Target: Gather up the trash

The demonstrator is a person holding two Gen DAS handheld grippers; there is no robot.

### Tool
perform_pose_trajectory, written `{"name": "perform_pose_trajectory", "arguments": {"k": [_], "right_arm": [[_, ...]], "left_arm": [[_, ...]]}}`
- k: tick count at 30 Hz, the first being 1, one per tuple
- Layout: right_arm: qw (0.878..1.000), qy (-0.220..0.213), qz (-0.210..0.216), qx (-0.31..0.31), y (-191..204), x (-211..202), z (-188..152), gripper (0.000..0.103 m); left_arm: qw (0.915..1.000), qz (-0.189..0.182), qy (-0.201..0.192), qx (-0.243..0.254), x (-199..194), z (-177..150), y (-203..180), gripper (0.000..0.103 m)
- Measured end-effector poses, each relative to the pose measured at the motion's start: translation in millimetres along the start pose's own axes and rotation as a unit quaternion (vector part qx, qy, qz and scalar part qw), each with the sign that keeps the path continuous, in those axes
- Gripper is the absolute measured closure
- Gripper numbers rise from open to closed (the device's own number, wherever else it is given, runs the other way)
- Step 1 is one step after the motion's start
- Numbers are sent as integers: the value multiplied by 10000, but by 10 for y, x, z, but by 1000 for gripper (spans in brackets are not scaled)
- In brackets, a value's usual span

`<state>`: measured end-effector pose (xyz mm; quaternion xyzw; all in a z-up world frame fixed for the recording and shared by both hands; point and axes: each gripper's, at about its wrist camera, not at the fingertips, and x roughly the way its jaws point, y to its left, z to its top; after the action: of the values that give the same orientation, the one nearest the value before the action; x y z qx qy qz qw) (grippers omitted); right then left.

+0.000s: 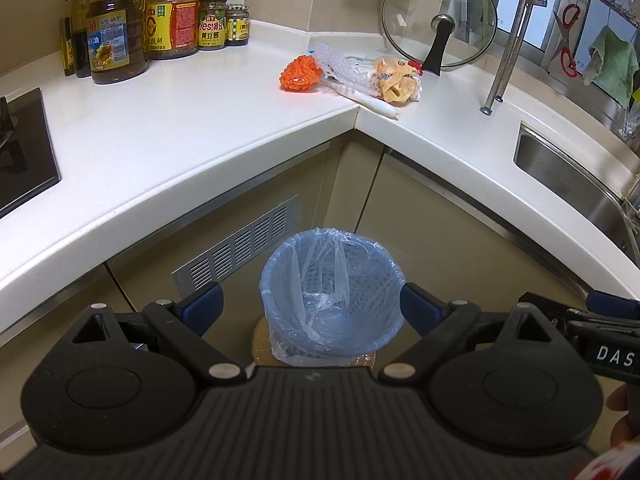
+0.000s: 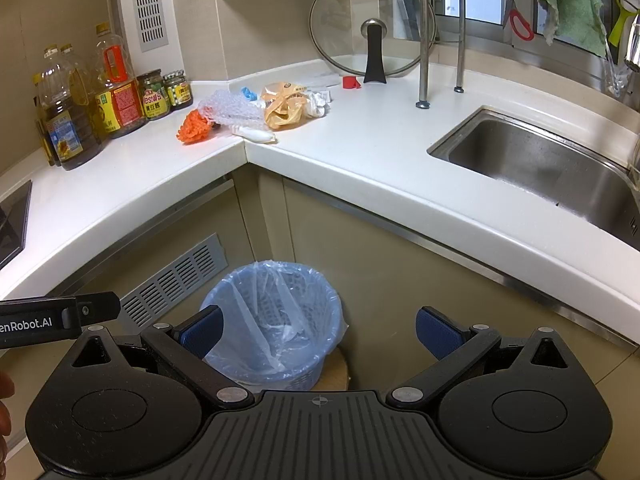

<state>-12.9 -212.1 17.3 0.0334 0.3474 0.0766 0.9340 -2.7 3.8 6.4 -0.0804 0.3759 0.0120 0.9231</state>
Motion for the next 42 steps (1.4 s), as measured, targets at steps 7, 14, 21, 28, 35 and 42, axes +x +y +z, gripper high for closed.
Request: {"name": "perform_pose_trajectory", "arguments": {"k": [7, 14, 21, 28, 35, 42], "right_arm": [[10000, -12, -5, 4, -7, -5, 9, 1], [10000, -14, -6, 3, -1, 1, 3, 1], [10000, -9, -5, 2, -5, 1, 7, 1], [10000, -4, -7, 4, -3, 2, 8, 1], [10000, -6, -11, 3, 0, 2, 5, 1], [10000, -6, -11, -2, -1, 0, 8, 1]], "left_arm": [[10000, -3, -10, 11, -3, -1, -1, 9], [10000, -21, -15, 4, 1, 2, 10, 10], [10000, -25, -7, -8, 4, 7, 14, 10], [10000, -24, -14, -9, 2, 2, 12, 10], [10000, -39, -18, -30, -3, 3, 18, 10], [10000, -38, -25, -29, -5, 3, 26, 10]]}}
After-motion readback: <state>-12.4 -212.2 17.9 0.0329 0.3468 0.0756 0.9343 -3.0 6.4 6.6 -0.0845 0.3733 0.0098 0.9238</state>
